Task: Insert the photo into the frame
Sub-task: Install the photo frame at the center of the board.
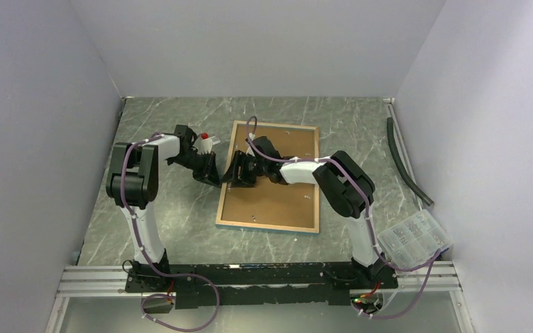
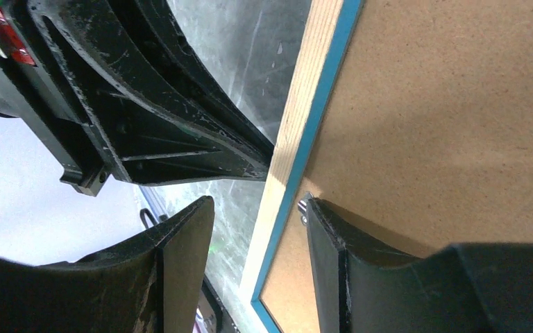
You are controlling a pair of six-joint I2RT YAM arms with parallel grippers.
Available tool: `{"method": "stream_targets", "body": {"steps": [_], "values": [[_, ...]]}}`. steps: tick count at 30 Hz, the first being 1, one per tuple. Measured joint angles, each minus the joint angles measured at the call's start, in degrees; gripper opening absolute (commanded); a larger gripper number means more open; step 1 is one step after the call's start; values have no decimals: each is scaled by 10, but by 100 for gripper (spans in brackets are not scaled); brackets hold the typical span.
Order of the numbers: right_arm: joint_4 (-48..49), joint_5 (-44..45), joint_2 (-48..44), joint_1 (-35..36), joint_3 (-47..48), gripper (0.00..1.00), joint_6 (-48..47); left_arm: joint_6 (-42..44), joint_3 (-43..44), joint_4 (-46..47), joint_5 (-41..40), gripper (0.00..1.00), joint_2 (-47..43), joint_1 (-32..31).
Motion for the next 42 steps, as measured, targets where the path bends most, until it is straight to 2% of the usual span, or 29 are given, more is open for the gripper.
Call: {"method": "stream_targets", "body": {"steps": [28, 36, 42], "values": [[25, -38, 23, -1, 14, 53, 10, -2, 0, 2, -12, 11, 6, -4], [16, -38, 22, 1, 19, 60, 3, -2, 0, 2, -15, 10, 6, -4], [-26, -35, -3, -10, 21, 60, -25, -2, 0, 0, -14, 10, 5, -4]]}}
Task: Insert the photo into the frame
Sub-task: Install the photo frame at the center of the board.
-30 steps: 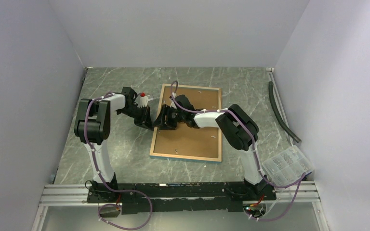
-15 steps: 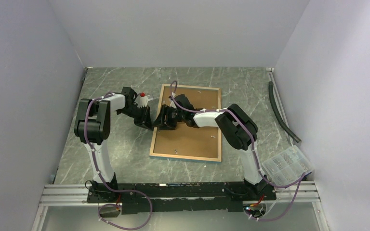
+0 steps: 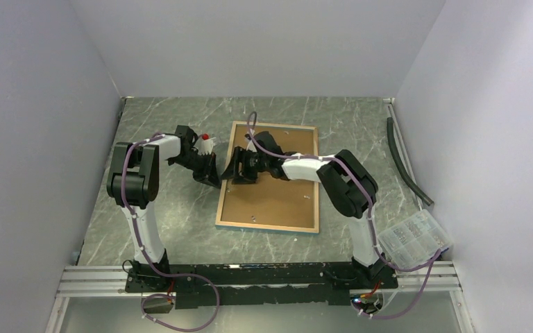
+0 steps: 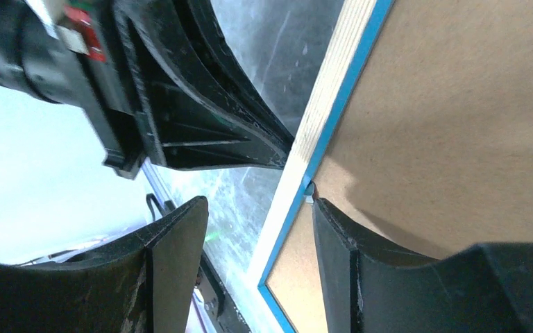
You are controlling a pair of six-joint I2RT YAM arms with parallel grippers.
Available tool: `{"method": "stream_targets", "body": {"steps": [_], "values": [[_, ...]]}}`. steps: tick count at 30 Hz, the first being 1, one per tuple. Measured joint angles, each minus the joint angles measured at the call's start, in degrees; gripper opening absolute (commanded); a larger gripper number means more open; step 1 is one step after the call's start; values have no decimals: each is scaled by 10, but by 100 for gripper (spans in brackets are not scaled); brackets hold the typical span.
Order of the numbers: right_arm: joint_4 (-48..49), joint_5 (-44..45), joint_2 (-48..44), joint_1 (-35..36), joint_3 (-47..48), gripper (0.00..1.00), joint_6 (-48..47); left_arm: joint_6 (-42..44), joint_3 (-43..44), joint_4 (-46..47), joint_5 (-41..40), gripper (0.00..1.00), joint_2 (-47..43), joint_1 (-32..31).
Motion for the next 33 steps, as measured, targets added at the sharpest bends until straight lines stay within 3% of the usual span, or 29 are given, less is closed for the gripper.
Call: {"method": "stream_targets", "body": {"steps": [6, 13, 33], "values": [[-2, 1, -21, -26, -3, 53, -14, 0, 0, -2, 1, 10, -1, 0], [0, -2, -15, -8, -19, 46, -14, -7, 0, -1, 6, 10, -1, 0], [4, -15, 8, 6, -19, 45, -31, -15, -4, 6, 14, 9, -1, 0]]}}
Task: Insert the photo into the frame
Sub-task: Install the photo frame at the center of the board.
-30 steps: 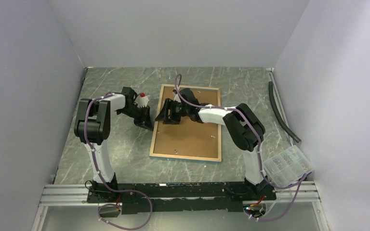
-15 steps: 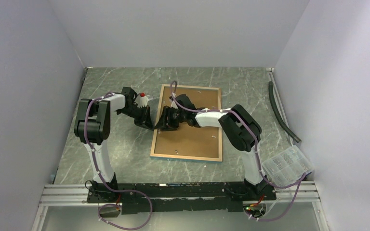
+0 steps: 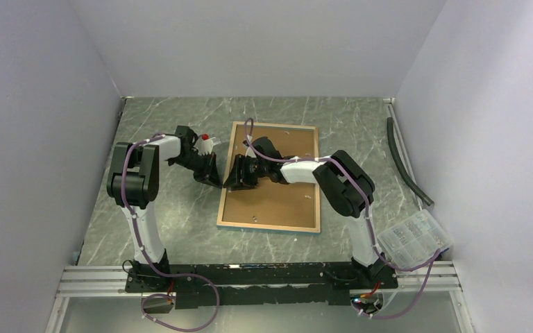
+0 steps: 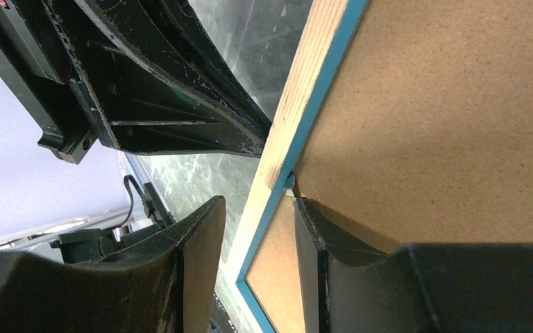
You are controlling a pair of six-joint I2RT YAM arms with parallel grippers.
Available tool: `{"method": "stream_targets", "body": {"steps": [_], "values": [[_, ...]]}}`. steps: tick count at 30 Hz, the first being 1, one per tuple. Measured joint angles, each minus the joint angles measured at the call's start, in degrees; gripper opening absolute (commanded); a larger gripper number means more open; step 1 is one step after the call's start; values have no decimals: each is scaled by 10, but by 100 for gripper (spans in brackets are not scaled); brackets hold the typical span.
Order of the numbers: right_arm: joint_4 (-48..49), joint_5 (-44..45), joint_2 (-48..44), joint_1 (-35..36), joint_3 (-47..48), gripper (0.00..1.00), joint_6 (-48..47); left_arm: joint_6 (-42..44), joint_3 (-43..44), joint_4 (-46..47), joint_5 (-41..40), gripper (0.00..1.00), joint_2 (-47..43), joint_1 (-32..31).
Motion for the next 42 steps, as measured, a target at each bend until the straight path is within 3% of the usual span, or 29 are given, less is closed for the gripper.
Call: {"method": "stream_targets", "body": {"steps": [42], "values": [[-97, -45, 47, 2, 94, 37, -115, 0, -1, 0, -16, 8, 0, 3]]}}
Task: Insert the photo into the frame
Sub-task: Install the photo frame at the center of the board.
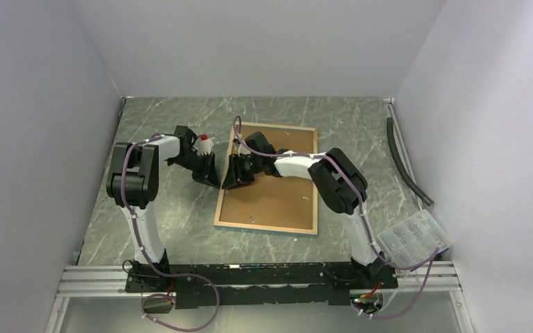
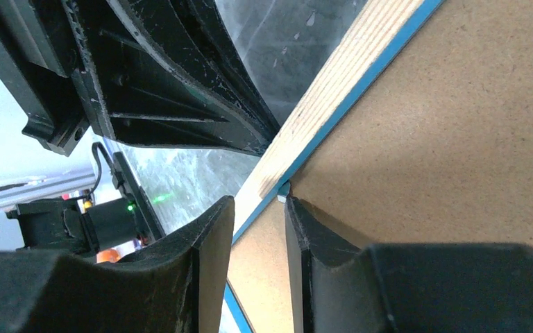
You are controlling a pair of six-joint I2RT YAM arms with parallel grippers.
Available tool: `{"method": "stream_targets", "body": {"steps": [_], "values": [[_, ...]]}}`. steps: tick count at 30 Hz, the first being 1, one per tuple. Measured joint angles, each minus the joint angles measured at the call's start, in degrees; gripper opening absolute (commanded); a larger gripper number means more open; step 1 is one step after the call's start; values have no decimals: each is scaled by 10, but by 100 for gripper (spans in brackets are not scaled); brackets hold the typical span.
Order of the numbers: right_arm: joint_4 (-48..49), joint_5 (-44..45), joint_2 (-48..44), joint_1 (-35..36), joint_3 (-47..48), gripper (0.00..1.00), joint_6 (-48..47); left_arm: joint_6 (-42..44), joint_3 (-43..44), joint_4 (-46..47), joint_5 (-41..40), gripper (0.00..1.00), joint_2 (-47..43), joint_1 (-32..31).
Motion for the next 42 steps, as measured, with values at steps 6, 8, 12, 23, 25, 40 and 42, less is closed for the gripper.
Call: {"method": "stream_targets", "body": {"steps": [6, 8, 12, 23, 25, 40, 42], "values": [[17, 10, -4, -2, -15, 31, 5, 1, 0, -1, 0, 8, 0, 0], [20, 16, -6, -1, -19, 32, 5, 1, 0, -1, 0, 8, 0, 0], [19, 14, -6, 1, -16, 37, -1, 1, 0, -1, 0, 8, 0, 0], [-15, 7, -3, 8, 10, 38, -48, 0, 4, -5, -6, 8, 0, -1], [-15, 1, -2, 8, 11, 37, -61, 0, 4, -7, -8, 8, 0, -1], [-29, -27, -24, -33, 7, 61, -74, 8, 25, -83, -1, 17, -37, -11], [-23, -21, -29, -56, 8, 61, -64, 8, 51, -92, 4, 23, -42, -9]]}}
